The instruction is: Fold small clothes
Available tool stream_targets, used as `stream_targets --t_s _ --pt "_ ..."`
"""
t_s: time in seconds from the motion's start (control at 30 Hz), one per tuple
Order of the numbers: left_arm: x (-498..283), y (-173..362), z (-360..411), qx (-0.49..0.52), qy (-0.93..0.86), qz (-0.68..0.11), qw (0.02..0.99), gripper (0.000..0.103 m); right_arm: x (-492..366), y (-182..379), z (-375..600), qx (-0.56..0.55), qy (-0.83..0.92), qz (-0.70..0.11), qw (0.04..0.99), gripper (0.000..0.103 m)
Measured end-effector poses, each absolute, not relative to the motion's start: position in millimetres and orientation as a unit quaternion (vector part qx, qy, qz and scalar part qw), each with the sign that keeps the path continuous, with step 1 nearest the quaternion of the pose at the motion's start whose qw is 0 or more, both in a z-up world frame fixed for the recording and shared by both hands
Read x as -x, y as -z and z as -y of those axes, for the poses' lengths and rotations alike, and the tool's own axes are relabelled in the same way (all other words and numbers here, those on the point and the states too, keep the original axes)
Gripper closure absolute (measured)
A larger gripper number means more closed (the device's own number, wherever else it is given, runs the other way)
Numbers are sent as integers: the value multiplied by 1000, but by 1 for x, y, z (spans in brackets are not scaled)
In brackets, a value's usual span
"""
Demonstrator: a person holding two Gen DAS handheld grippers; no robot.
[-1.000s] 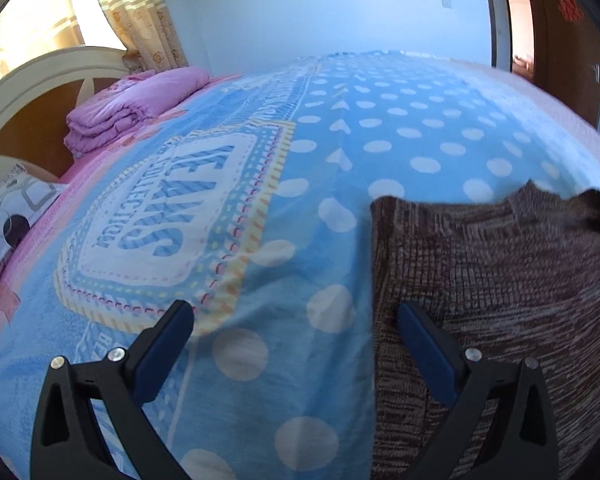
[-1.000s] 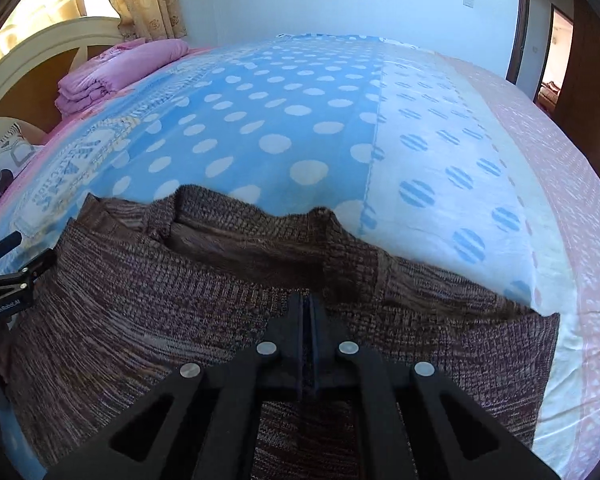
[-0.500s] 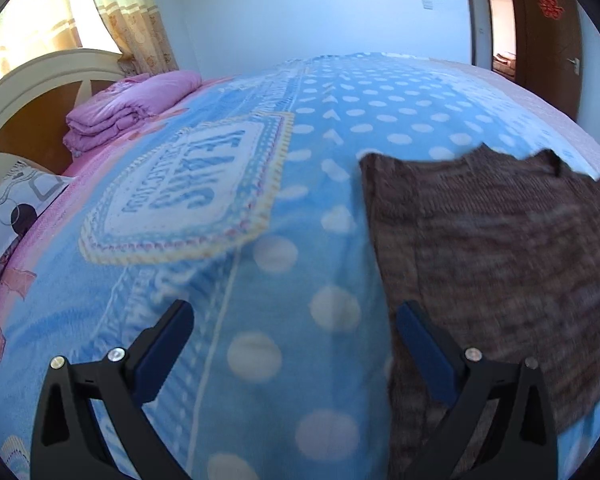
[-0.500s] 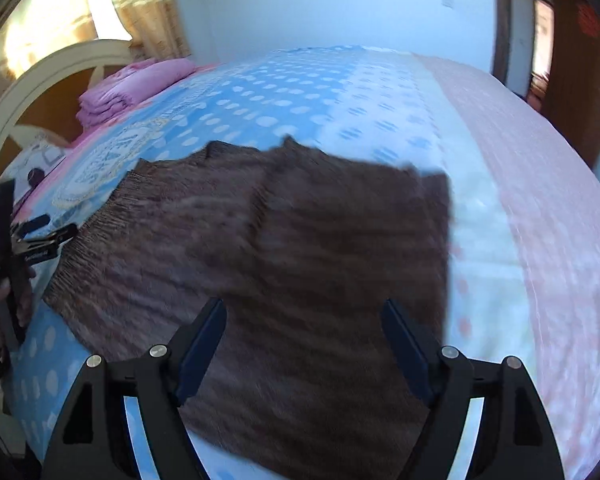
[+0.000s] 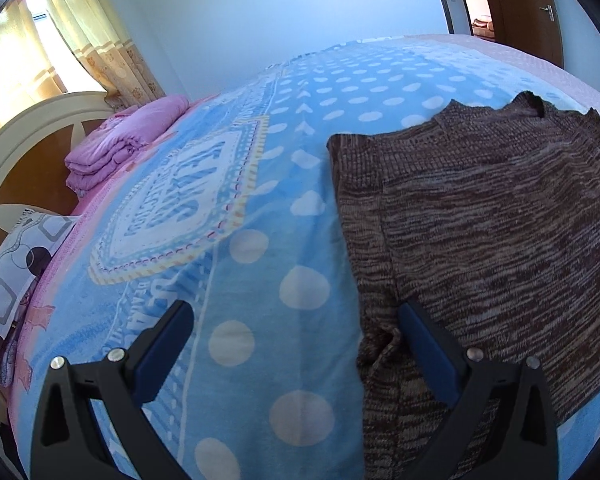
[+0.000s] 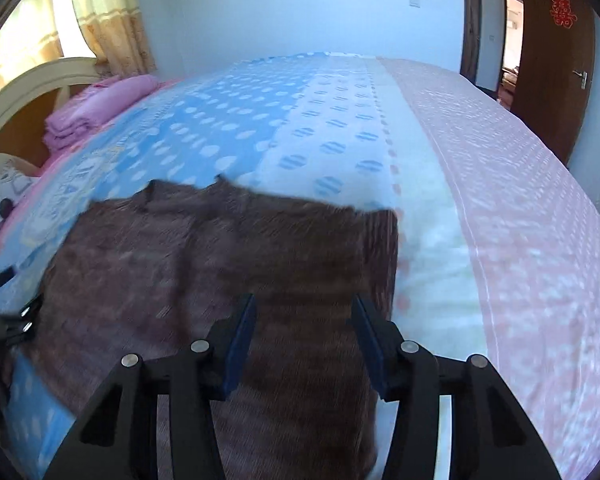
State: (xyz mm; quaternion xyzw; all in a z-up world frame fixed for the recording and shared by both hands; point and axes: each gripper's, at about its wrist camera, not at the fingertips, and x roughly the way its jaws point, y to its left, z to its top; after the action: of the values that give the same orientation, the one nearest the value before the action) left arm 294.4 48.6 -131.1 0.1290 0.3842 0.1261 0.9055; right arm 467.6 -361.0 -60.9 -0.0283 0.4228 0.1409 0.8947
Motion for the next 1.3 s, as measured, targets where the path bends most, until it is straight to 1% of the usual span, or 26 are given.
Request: stream_targets --t_s 0.07,0.1,0.13,0.17,0.2,0.23,0.3,0.37,0.43,0.47,0.53,0.57,0.67,0.73,0.8,0.87,0.93,1.07,1.17,1.27,1.3 --pt "-293 131 -49 -125 -125 -382 907 0 -494 70 357 31 -127 -434 891 52" --pt "-293 131 -50 -122 -124 -382 907 0 -504 76 354 32 -126 -446 886 55" --pt "-293 131 -53 -116 -121 -383 908 0 -511 82 353 34 -124 -454 881 75" --pt "-294 131 -55 -110 -119 -384 909 0 -512 83 353 37 -125 -448 884 86" --pt "-294 131 -56 -104 -116 -385 910 0 -509 80 354 40 -121 -438 890 91" --pt "-294 132 -58 -99 -114 -386 910 0 -506 77 358 41 -117 -430 894 93" --pt "-294 132 -58 -96 -112 -386 911 0 -502 75 370 34 -95 -418 903 93" --pt "-293 133 -56 -98 -114 -384 911 0 -504 81 384 13 -80 -428 900 93" --pt "-293 132 -55 -102 -116 -382 911 0 -508 87 390 -7 -93 -435 896 93" --pt "-292 133 -55 -103 -116 -382 911 0 -508 86 391 -11 -96 -436 895 90" --pt "-292 132 -55 -104 -117 -382 911 0 -504 79 389 -3 -87 -439 894 49" --pt "-292 132 -55 -105 -117 -381 911 0 -497 72 389 -7 -92 -432 897 47" --pt "-291 132 -55 -106 -118 -380 911 0 -460 53 383 -5 -123 -402 907 47" --pt "-291 132 -55 -107 -118 -380 911 0 -431 51 375 1 -162 -400 902 47" --pt "-291 132 -55 -105 -117 -381 911 0 -407 65 365 16 -191 -421 887 47" --pt "-291 132 -56 -102 -115 -382 911 0 -389 89 363 41 -177 -451 874 47" --pt "-291 132 -57 -98 -113 -384 911 0 -367 94 363 69 -169 -422 888 47" --pt "-293 132 -60 -87 -105 -390 910 0 -351 92 365 67 -156 -430 887 47" --pt "-294 132 -65 -70 -97 -397 910 0 -344 87 360 86 -136 -430 889 47" --pt "-292 127 -74 -43 -83 -398 912 0 -330 73 346 100 -133 -403 900 47" --pt "-291 125 -77 -34 -79 -397 914 0 -325 69 338 102 -144 -395 902 45"
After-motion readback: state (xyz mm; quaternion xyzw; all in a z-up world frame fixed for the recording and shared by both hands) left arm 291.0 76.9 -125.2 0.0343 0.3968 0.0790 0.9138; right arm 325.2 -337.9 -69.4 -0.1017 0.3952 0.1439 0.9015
